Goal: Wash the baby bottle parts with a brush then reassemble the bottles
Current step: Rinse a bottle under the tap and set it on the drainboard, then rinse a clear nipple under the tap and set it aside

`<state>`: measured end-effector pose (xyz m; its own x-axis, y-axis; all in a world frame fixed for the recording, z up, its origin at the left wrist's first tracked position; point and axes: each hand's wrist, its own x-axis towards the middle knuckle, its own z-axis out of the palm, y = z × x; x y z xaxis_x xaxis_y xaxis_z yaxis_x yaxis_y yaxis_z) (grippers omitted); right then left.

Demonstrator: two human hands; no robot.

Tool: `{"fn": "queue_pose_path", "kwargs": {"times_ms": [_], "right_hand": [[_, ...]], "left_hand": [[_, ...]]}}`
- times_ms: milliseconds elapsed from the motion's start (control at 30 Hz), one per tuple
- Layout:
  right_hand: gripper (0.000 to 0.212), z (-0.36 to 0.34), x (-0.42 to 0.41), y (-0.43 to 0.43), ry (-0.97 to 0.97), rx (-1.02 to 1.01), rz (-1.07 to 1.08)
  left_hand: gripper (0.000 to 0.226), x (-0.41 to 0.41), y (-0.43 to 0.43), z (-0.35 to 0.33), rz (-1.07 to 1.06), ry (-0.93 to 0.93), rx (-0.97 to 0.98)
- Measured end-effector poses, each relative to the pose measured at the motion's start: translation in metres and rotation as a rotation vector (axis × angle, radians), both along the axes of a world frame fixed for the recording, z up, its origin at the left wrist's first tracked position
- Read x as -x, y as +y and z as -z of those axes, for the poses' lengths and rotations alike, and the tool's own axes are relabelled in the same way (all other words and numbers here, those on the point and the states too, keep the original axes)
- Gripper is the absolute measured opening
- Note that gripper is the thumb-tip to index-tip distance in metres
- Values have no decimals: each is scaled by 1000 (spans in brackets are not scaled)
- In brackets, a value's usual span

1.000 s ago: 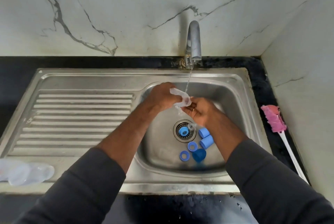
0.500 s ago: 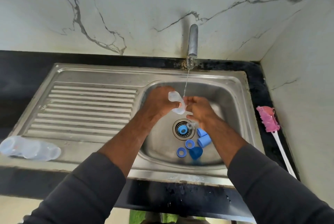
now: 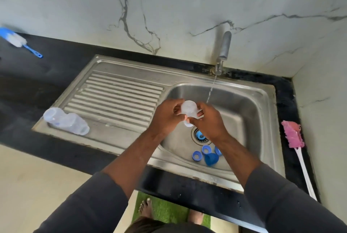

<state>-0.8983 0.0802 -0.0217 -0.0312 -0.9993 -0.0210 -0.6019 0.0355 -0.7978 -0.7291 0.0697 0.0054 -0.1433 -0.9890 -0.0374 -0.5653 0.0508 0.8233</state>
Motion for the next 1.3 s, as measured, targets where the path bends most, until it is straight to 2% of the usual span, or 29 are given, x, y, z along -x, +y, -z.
{"fn": "queue_pose_path", "kwargs": {"times_ms": [267, 433, 667, 1000, 1067, 1167, 1200, 1300], "right_hand": [[39, -10, -114, 12, -87, -12, -141], [42, -10, -211, 12, -158, -88, -257], [44, 0, -287, 12, -115, -121, -328], [45, 11, -305, 12, 0, -105, -373], [50, 13, -304, 12, 37, -106, -383], [69, 17, -298, 11, 68, -139, -373], [73, 18, -296, 11, 74, -148, -367], [68, 19, -282, 12, 65, -177, -351]], "left_hand": [[42, -103, 48, 14, -351, 259, 24], [35, -192, 71, 26, -529, 114, 9], [32, -260, 86, 39, -576, 67, -43], [34, -280, 92, 44, -566, 85, -169], [26, -281, 97, 47, -576, 72, -204], [5, -274, 101, 51, -571, 19, -236], [5, -271, 102, 52, -560, 5, -243], [6, -250, 104, 53, -486, 16, -238]]}}
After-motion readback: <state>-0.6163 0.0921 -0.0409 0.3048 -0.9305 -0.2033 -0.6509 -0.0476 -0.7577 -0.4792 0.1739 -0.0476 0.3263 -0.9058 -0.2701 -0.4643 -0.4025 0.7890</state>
